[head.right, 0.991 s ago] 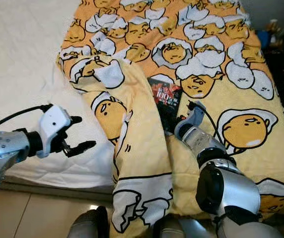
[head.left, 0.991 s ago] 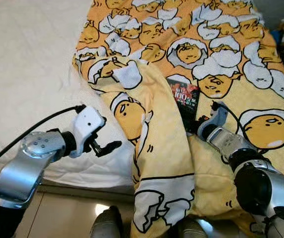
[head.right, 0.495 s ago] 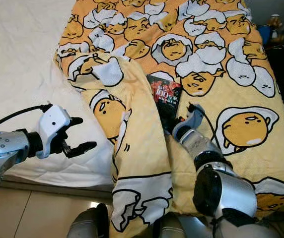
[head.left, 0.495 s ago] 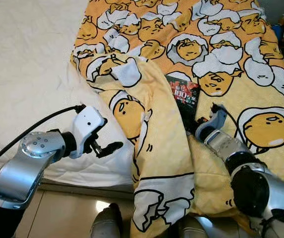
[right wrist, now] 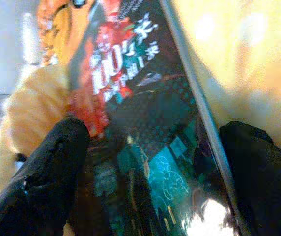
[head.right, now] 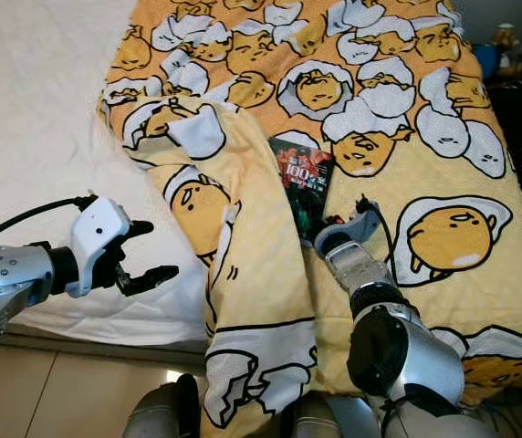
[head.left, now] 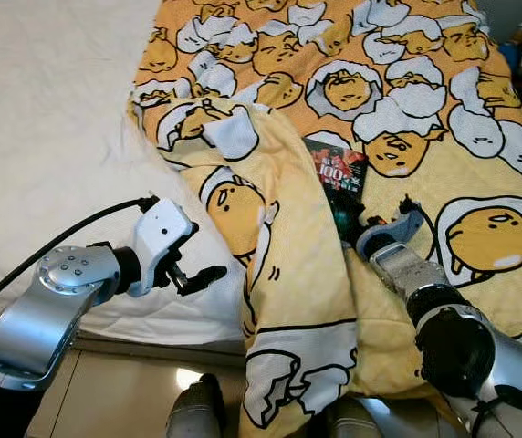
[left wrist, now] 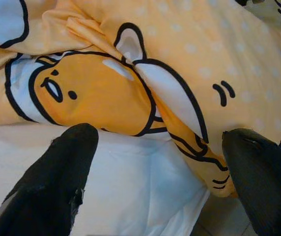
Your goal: Clean up the room
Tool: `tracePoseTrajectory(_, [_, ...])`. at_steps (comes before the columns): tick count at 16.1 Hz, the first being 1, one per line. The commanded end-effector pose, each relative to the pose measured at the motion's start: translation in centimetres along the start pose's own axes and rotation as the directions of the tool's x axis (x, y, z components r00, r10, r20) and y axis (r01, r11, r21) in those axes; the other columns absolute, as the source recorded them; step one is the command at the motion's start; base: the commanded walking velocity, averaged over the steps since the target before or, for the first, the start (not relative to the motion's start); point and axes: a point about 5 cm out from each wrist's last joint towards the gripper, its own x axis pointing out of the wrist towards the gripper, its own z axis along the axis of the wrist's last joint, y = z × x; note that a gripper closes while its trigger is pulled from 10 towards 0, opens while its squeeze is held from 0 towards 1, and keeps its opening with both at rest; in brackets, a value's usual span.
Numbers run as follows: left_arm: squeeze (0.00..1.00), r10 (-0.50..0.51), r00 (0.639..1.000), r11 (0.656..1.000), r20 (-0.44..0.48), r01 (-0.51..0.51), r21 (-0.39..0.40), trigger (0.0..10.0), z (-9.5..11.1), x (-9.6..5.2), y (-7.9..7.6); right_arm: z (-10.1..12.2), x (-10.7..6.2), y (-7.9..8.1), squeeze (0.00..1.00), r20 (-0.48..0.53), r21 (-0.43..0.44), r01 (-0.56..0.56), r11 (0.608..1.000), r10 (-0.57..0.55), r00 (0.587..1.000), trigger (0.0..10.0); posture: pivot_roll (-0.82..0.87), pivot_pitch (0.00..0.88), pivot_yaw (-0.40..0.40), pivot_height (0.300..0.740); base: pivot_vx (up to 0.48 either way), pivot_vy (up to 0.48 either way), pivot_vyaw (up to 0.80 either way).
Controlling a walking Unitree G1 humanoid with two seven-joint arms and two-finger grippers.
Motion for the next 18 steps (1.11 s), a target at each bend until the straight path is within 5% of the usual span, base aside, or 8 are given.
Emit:
tracePoseTrajectory(1, [0.65, -0.006, 1.000, 1.000, 0.006, 0.005, 0.013, 10.0, 0.3, -0.2, -0.2, -0.7, 0.4, 1.1, 0.00, -0.028, 0.053, -0.068, 0.996, 0.069, 0.997, 10.0, 0.19, 0.254, 0.036, 0.740, 0.000, 0.000, 0.00])
tracePoseTrajectory(6, [0.65, -0.002, 1.000, 1.000, 0.012, 0.002, 0.003, 10.0, 0.5, -0.2, -0.5, -0.2, 0.8, 2.3, 0.00, 0.027, 0.150, -0.128, 0.980, 0.125, 0.992, 10.0, 0.20, 0.249, 0.027, 0.740, 0.000, 0.000, 0.00])
tracePoseTrajectory(7, [0.65, -0.001, 1.000, 1.000, 0.012, 0.001, 0.000, 10.0, 0.5, -0.3, -0.5, -1.3, 0.8, 1.8, 0.00, -0.034, 0.109, -0.063, 0.992, 0.067, 0.997, 5.4, 0.20, 0.248, 0.027, 0.740, 0.000, 0.000, 0.00])
tracePoseTrajectory(9, [0.64, 0.000, 1.000, 1.000, 0.011, 0.000, -0.001, 10.0, 0.5, -0.4, -0.5, -2.3, 0.7, 1.1, 0.00, -0.081, 0.038, 0.005, 0.999, -0.002, 0.997, 0.8, 0.20, 0.248, 0.027, 0.740, 0.000, 0.000, 0.00])
tracePoseTrajectory(10, [0.65, 0.000, 1.000, 1.000, 0.012, 0.000, -0.001, 10.0, 0.5, -0.3, -0.5, -2.5, 0.7, 1.0, 0.00, -0.077, 0.060, 0.014, 0.998, -0.009, 0.997, 0.0, 0.20, 0.251, 0.028, 0.740, 0.000, 0.000, 0.00])
tracePoseTrajectory(18, [0.65, 0.000, 1.000, 1.000, 0.019, 0.000, -0.007, 10.0, 0.5, 0.1, -0.5, -1.7, 0.8, 1.5, 0.00, -0.061, 0.044, -0.015, 0.999, 0.017, 0.998, 0.0, 0.18, 0.255, 0.021, 0.740, 0.000, 0.000, 0.00])
